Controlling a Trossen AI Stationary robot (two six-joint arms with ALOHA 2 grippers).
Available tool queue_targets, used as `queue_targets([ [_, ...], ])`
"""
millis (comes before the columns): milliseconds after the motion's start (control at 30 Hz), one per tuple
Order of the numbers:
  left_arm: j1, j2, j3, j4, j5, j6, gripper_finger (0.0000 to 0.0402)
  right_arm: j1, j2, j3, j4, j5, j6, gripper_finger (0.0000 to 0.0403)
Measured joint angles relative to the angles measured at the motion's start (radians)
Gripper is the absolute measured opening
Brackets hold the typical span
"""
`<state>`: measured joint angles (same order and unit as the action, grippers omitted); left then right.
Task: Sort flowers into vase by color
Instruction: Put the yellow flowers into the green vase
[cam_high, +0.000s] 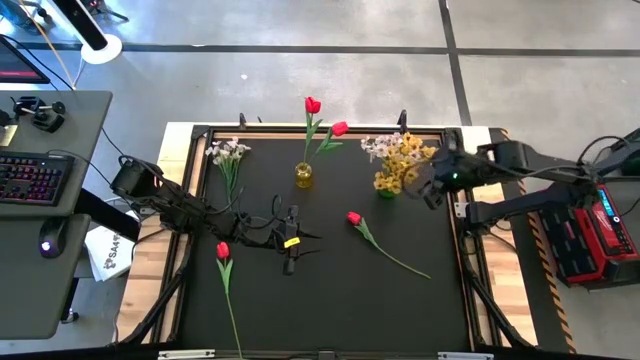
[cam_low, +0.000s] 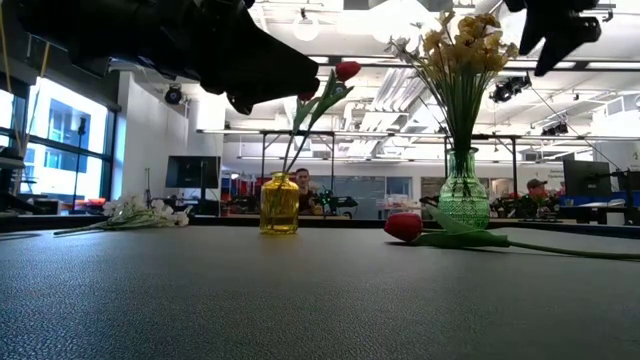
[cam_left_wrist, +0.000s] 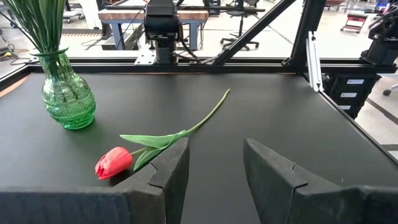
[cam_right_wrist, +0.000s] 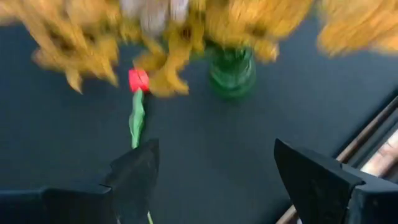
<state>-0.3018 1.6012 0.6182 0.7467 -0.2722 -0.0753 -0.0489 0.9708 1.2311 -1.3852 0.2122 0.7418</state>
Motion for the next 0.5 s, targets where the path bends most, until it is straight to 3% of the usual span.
queue_targets([
  [133, 0.000, 0.000, 0.000, 0.000, 0.000, 0.000, 0.0139, 0.096, 0.008, -0.071, 0.046, 0.045, 0.027, 0.0303],
  [300, 0.000, 0.000, 0.000, 0.000, 0.000, -0.001, 0.0139, 0.243, 0.020, -0.201, 0.233, 0.138, 0.004, 0.0303],
  [500, 0.000, 0.000, 0.000, 0.000, 0.000, -0.001, 0.0139, 0.446, 0.060, -0.312, 0.398, 0.418, 0.012, 0.0302],
])
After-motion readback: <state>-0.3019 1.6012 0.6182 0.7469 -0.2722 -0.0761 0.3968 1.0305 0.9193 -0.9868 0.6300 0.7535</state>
